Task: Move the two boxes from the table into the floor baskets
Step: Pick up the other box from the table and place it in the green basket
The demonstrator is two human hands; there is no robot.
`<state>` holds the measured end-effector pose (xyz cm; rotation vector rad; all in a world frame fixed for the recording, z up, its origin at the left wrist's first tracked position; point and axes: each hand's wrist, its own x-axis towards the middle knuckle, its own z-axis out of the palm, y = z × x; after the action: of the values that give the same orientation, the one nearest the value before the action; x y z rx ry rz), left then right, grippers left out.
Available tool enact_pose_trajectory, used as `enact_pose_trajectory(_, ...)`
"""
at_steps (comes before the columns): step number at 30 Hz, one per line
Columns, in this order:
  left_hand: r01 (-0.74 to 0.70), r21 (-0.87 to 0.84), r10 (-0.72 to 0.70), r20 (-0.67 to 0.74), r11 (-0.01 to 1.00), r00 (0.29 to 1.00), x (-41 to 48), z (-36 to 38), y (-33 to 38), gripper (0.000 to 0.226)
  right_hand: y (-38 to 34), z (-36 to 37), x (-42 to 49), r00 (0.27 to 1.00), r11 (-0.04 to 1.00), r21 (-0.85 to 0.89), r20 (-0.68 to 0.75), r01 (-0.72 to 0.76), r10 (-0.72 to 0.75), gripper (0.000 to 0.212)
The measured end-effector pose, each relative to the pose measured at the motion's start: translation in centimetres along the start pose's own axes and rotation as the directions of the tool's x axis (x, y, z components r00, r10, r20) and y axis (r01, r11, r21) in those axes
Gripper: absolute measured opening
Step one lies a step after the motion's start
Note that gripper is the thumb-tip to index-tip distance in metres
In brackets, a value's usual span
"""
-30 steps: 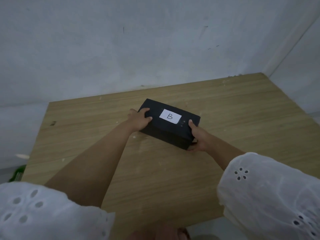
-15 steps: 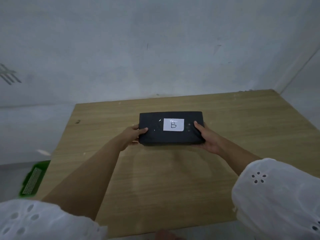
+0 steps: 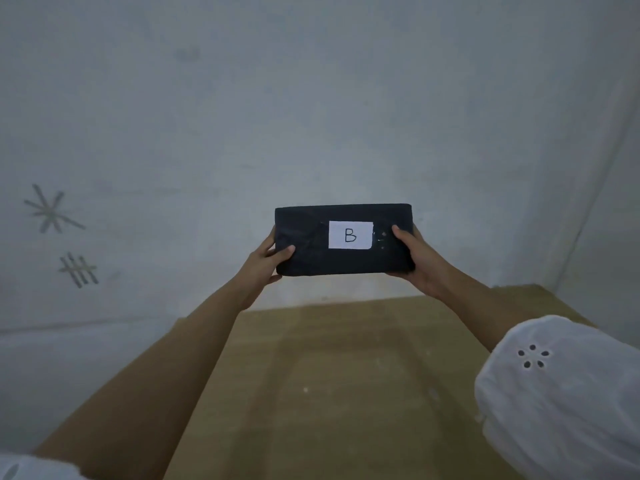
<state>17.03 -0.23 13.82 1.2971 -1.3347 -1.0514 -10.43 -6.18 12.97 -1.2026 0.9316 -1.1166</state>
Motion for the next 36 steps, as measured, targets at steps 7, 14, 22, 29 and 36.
enact_pose_trajectory(7,-0.166,0.004,0.166,-0.065,0.986,0.984,1.1,-0.7,6.6,0.06,-8.0,0.7,0.8,0.983,0.984,-0.024,0.044,0.177,-0.176,0.043)
enact_pose_trajectory(14,-0.289,-0.032,0.285,-0.096,0.957,0.954,1.9,-1.5,11.1,0.06,-13.3,1.4,0.8,0.949,0.951,-0.024,0.077,0.307,-0.304,0.044)
enact_pose_trajectory(22,-0.299,-0.164,0.287,-0.09,0.94,0.954,2.0,-1.1,12.1,0.058,-14.5,0.8,0.3,0.964,0.961,-0.094,0.077,0.259,-0.253,0.041)
enact_pose_trajectory(29,-0.123,-0.257,0.095,-0.119,0.958,0.988,1.6,-0.9,10.4,0.047,-12.6,0.2,0.5,0.999,0.982,-0.189,0.044,0.025,-0.017,0.042)
enact_pose_trajectory(36,0.147,-0.259,-0.175,-0.085,0.954,0.981,1.3,-1.0,8.1,0.056,-10.3,1.2,1.2,0.982,0.982,0.034,0.012,-0.188,0.188,0.056)
